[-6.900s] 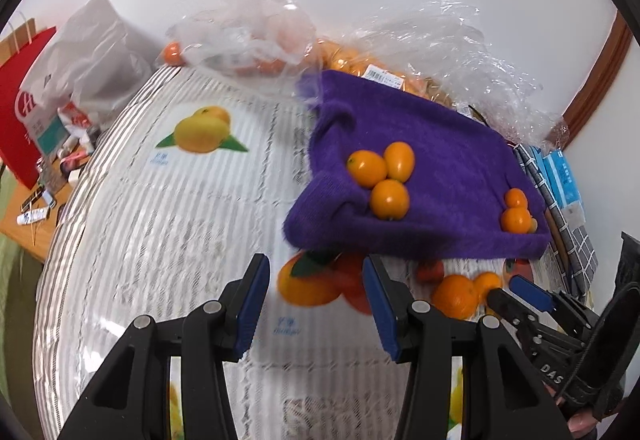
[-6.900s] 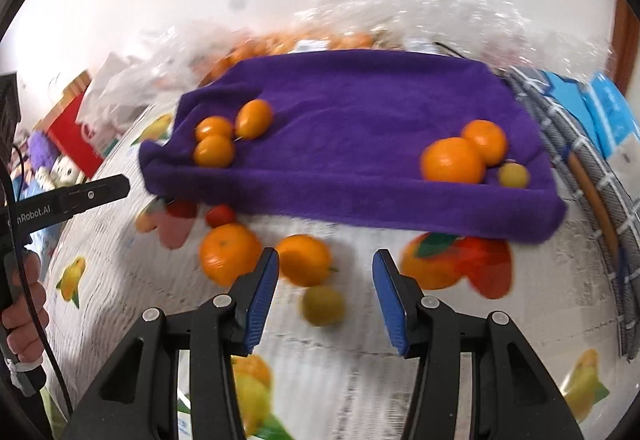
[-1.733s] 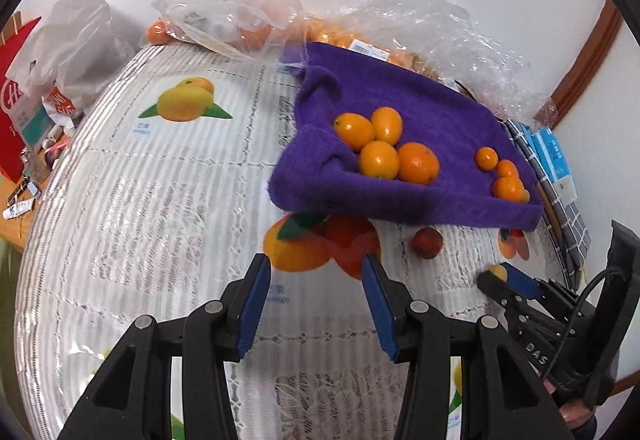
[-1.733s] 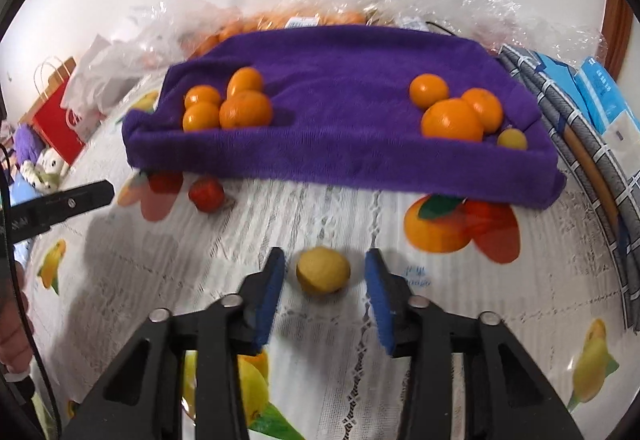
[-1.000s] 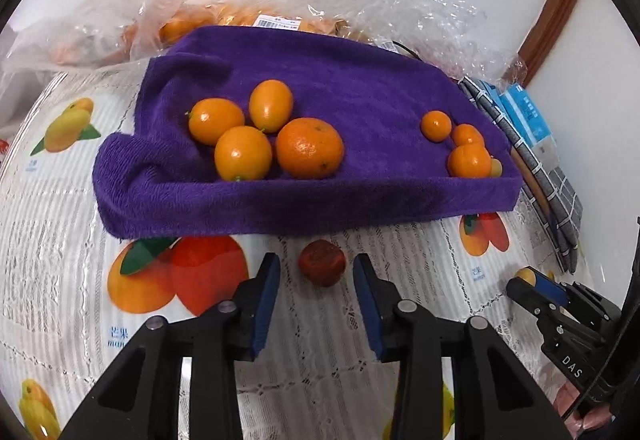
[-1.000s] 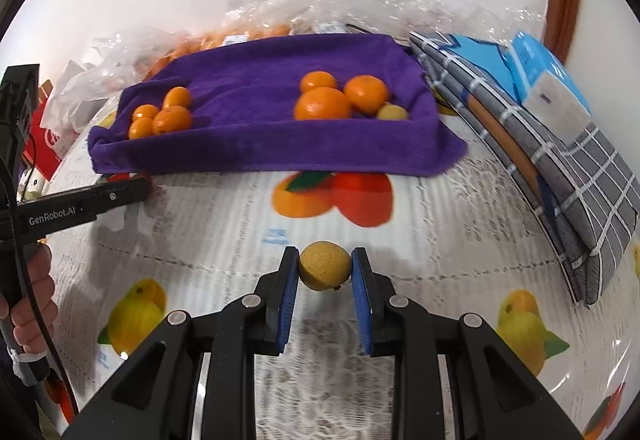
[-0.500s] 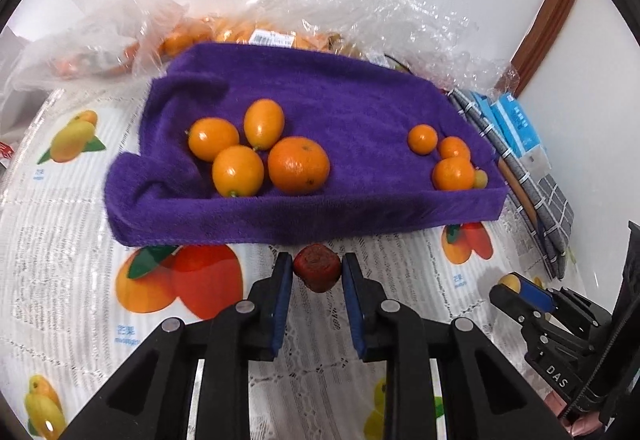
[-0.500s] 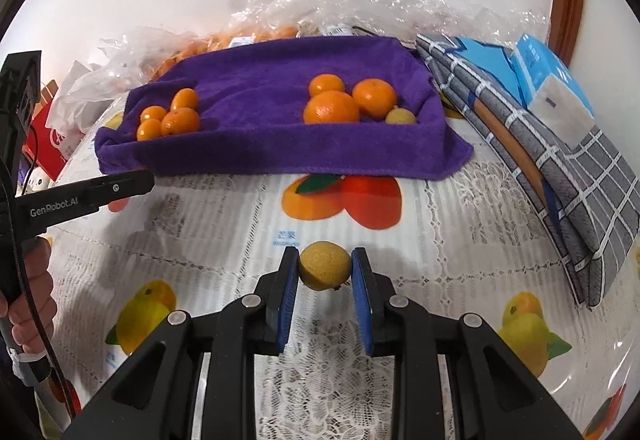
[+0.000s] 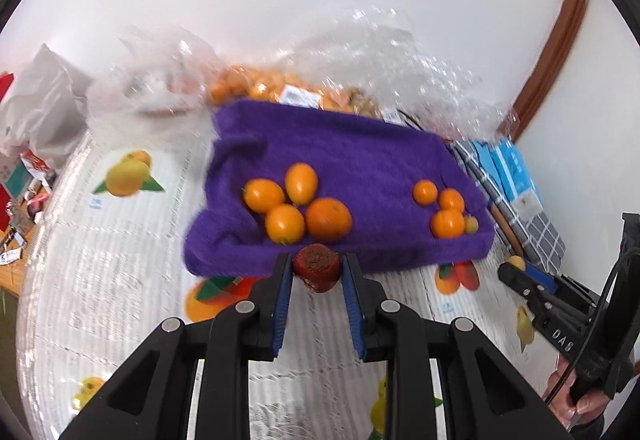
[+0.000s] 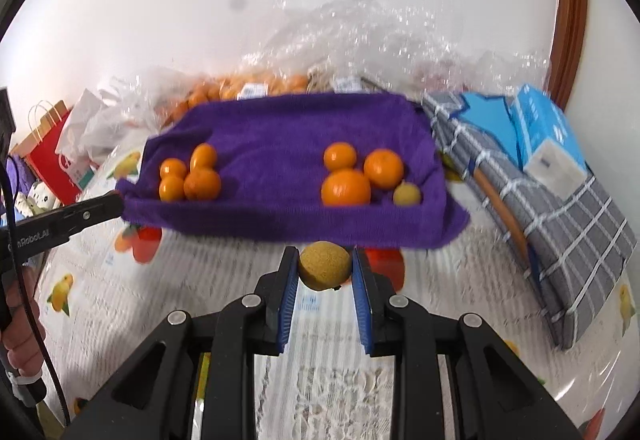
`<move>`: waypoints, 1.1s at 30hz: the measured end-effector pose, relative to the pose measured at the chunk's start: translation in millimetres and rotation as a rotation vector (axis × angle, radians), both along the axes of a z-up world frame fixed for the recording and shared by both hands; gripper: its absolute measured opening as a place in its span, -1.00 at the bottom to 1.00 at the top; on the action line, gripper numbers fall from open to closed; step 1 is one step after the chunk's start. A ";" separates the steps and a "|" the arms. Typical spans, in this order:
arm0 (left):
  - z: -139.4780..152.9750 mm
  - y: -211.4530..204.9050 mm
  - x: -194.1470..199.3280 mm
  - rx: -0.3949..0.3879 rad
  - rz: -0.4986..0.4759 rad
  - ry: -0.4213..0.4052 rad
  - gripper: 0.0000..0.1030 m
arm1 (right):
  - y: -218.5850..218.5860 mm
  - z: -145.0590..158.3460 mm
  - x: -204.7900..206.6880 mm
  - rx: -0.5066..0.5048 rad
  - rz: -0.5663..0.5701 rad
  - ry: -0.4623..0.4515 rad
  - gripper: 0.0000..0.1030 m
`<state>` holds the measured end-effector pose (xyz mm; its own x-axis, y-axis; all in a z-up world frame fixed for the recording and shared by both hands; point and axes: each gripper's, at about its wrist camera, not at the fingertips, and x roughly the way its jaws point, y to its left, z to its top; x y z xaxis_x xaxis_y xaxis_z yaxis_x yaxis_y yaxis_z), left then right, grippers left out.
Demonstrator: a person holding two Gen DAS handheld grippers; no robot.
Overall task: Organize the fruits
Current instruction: 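Carry both fruits onto the purple towel and open both tools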
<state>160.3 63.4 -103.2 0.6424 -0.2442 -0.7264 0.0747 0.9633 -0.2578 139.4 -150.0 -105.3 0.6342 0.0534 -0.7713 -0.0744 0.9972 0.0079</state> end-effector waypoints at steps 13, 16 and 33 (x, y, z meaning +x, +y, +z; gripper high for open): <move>1.6 16.0 47.7 0.007 0.035 -0.010 -0.53 | 7.2 11.6 66.1 -0.007 0.019 -0.052 -0.49; -3.1 13.7 59.4 0.004 0.030 -0.002 -0.53 | 6.7 5.2 79.9 0.008 0.016 -0.043 -0.49; -38.2 -6.2 100.5 0.014 -0.001 0.078 -0.53 | 25.8 -53.2 122.9 -0.022 0.074 0.063 -0.49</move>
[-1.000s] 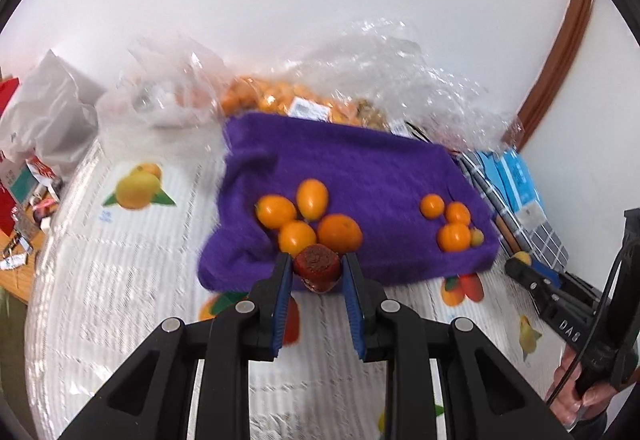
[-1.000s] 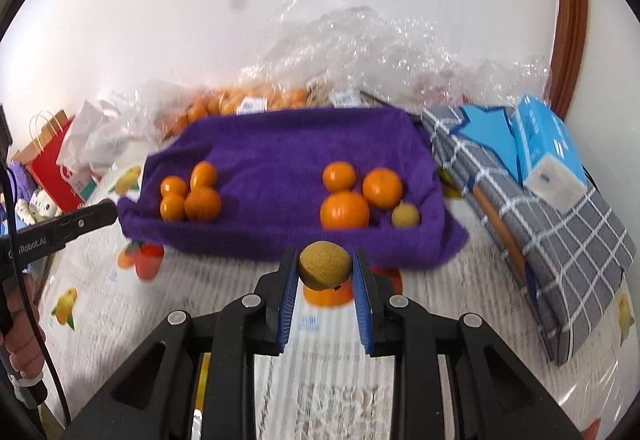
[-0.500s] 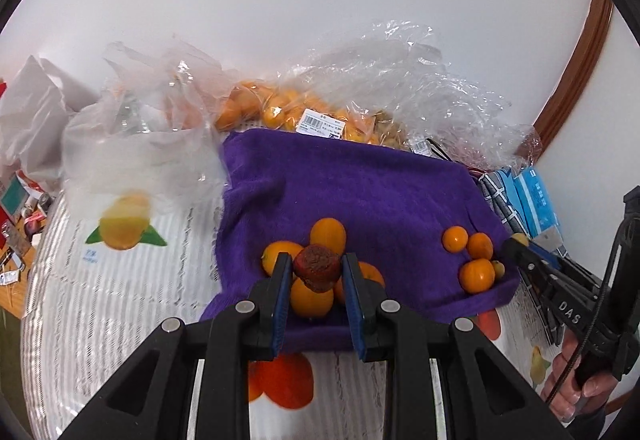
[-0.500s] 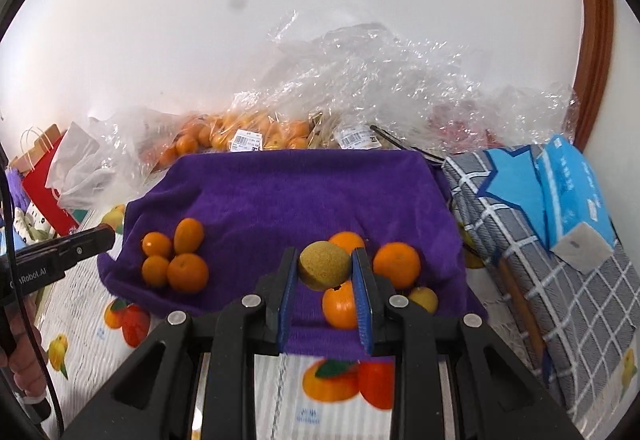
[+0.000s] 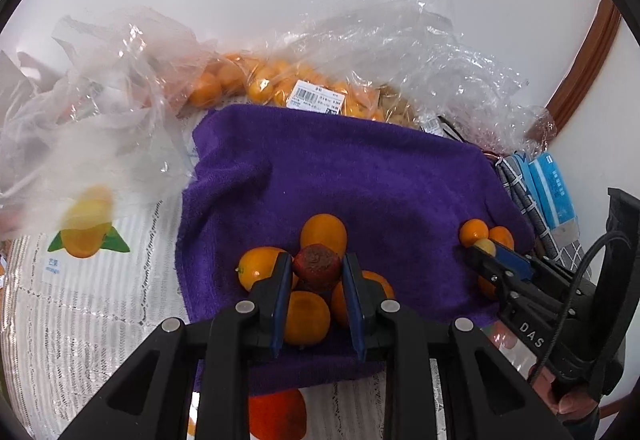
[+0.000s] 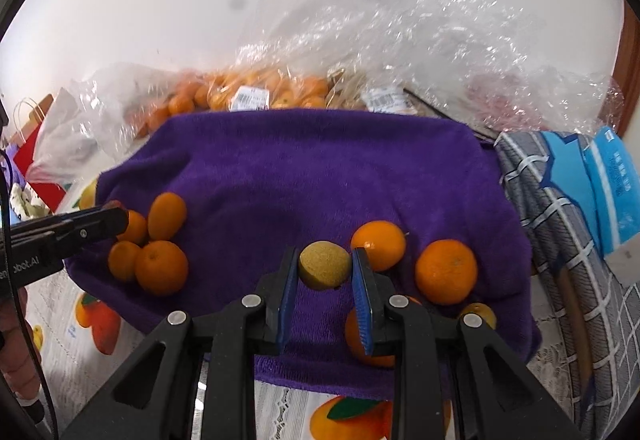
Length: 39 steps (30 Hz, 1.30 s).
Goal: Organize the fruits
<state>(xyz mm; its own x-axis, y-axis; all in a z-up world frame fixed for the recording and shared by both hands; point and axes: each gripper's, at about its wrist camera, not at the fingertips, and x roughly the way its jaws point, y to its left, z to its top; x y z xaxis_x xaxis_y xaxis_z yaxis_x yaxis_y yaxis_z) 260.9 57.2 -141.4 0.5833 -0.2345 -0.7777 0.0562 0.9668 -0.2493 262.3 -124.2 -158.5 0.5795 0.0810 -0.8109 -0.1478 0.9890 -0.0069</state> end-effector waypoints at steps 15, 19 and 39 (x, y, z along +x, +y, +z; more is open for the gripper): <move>-5.7 -2.0 -6.2 -0.012 0.005 0.018 -0.52 | 11.4 -5.2 -6.0 -0.062 0.044 -0.005 -0.49; 0.3 0.6 -11.9 -0.001 0.019 0.027 -0.32 | 10.5 -2.0 -9.0 -0.066 0.037 0.000 -0.45; 89.6 -16.8 -138.5 0.061 0.038 -0.123 0.48 | -8.4 121.7 -136.7 -0.054 -0.130 -0.105 -0.10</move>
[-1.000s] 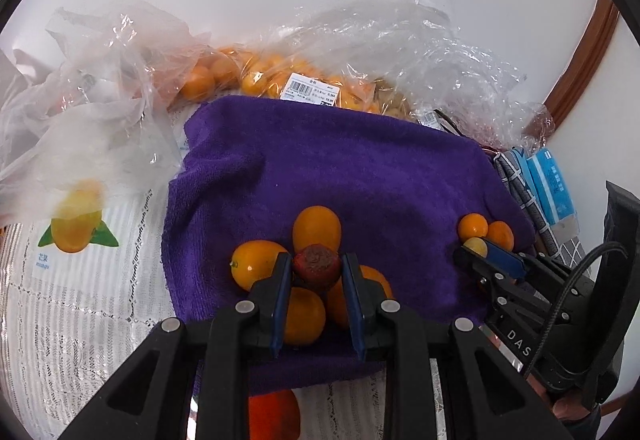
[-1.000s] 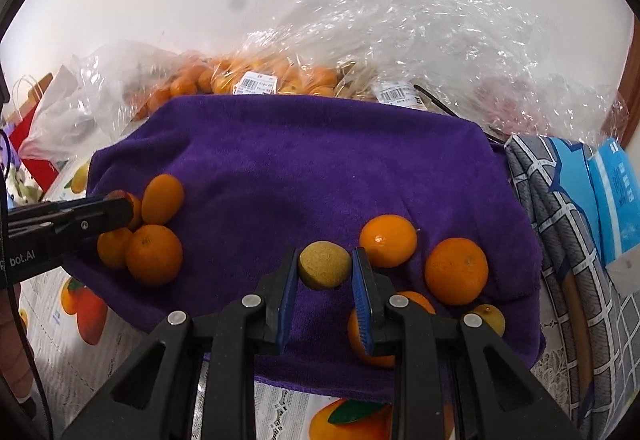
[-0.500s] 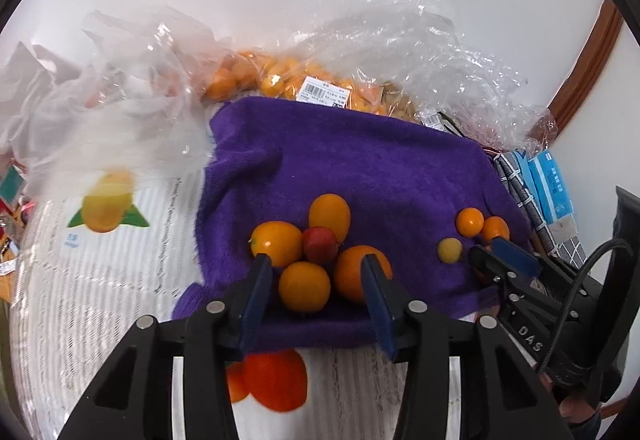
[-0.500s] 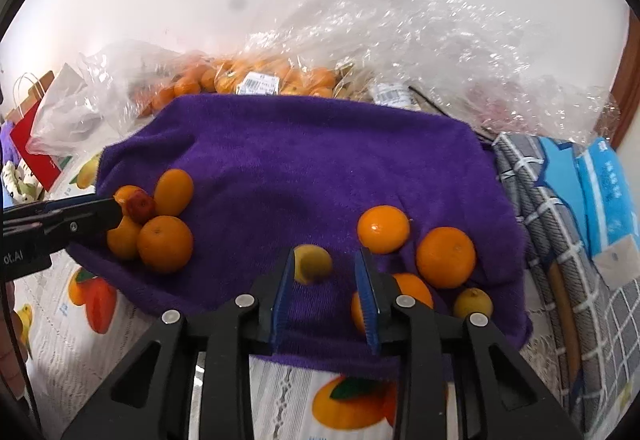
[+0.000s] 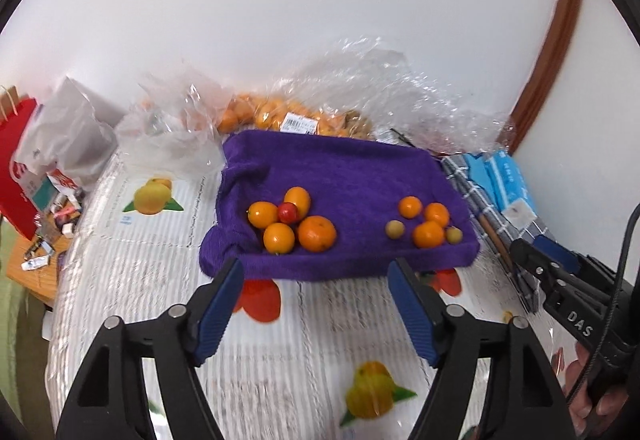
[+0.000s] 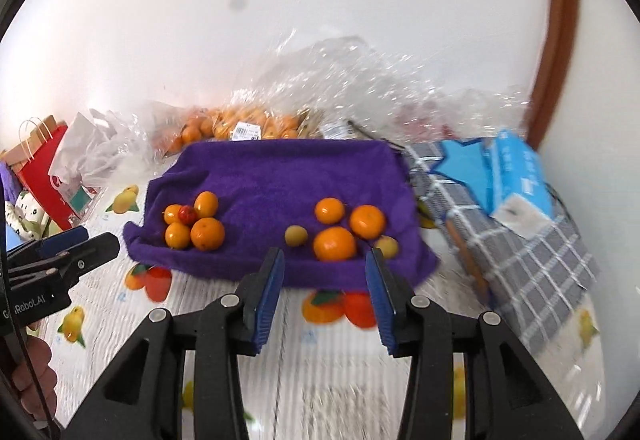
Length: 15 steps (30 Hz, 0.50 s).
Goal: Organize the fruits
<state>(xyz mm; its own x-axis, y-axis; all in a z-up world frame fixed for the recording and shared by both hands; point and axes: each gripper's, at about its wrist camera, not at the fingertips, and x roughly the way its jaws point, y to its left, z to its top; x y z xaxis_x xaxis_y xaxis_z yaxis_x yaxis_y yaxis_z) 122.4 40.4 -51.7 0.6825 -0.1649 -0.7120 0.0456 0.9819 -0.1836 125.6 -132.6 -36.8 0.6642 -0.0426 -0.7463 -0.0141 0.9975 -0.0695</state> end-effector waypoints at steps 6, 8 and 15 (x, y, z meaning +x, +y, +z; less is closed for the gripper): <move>22.6 -12.2 -44.9 0.032 0.014 -0.064 0.72 | -9.7 31.6 -61.1 0.019 0.005 -0.098 0.46; 28.3 -14.7 -59.7 0.032 0.019 -0.086 0.74 | -12.3 38.8 -79.5 0.015 0.006 -0.113 0.59; 37.7 -28.6 -98.5 0.060 0.026 -0.141 0.83 | -27.8 49.0 -120.9 -0.004 -0.067 -0.151 0.77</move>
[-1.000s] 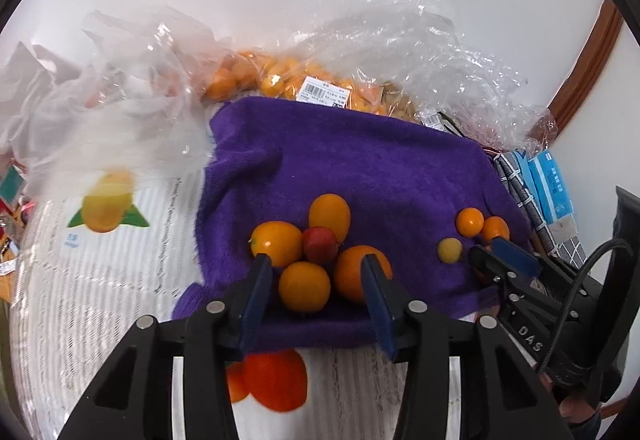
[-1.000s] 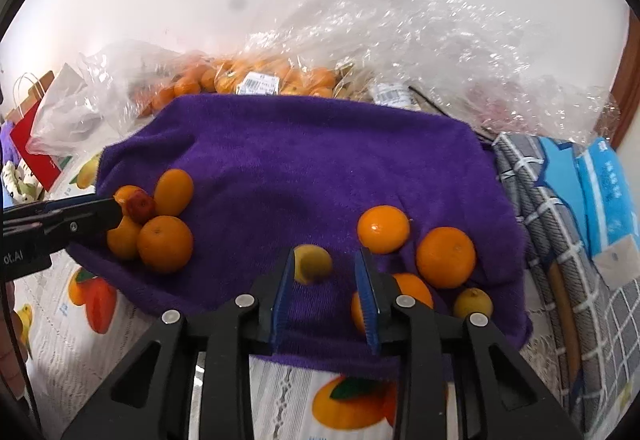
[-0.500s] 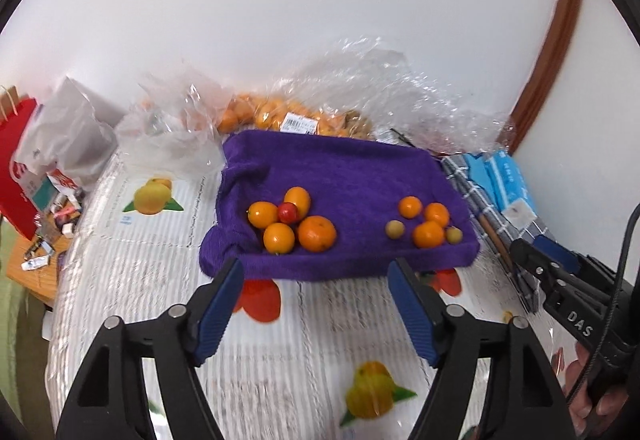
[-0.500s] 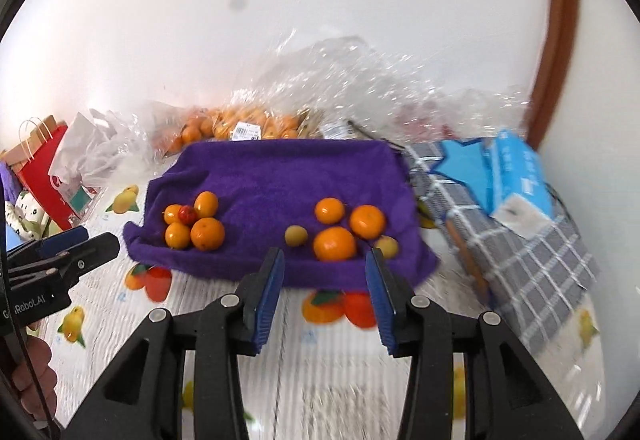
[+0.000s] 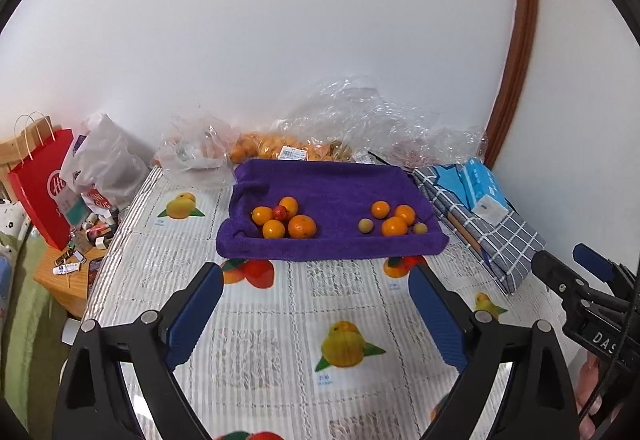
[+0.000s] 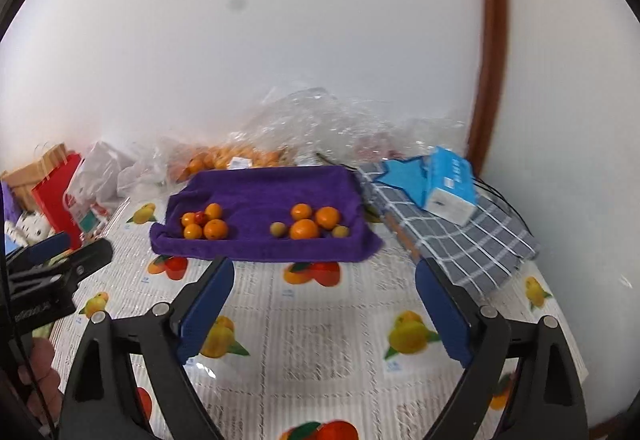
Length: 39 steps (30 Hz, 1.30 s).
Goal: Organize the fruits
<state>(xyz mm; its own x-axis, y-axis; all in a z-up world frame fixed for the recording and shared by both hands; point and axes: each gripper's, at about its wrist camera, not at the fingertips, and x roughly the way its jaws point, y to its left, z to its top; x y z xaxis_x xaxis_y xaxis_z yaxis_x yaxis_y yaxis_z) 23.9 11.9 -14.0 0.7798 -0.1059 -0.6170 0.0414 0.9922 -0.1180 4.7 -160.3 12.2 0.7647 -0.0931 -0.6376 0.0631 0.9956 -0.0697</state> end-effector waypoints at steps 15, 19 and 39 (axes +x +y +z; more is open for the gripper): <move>8.9 -14.1 -27.9 0.017 0.003 -0.040 0.83 | -17.1 14.4 -33.2 0.003 -0.041 -0.026 0.78; 9.2 -15.8 -29.7 0.019 0.002 -0.042 0.83 | -17.3 14.3 -34.0 0.009 -0.037 -0.025 0.78; 11.1 -12.9 -32.6 0.021 0.001 -0.042 0.84 | -15.3 9.7 -35.8 0.005 -0.029 -0.013 0.78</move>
<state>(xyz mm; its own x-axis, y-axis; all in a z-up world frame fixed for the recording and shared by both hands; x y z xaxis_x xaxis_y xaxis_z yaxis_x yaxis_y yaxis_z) -8.7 -1.0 -2.8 0.8049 -0.0924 -0.5861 0.0444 0.9944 -0.0958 -31.1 -175.6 21.9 0.7699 -0.1124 -0.6281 0.0927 0.9936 -0.0641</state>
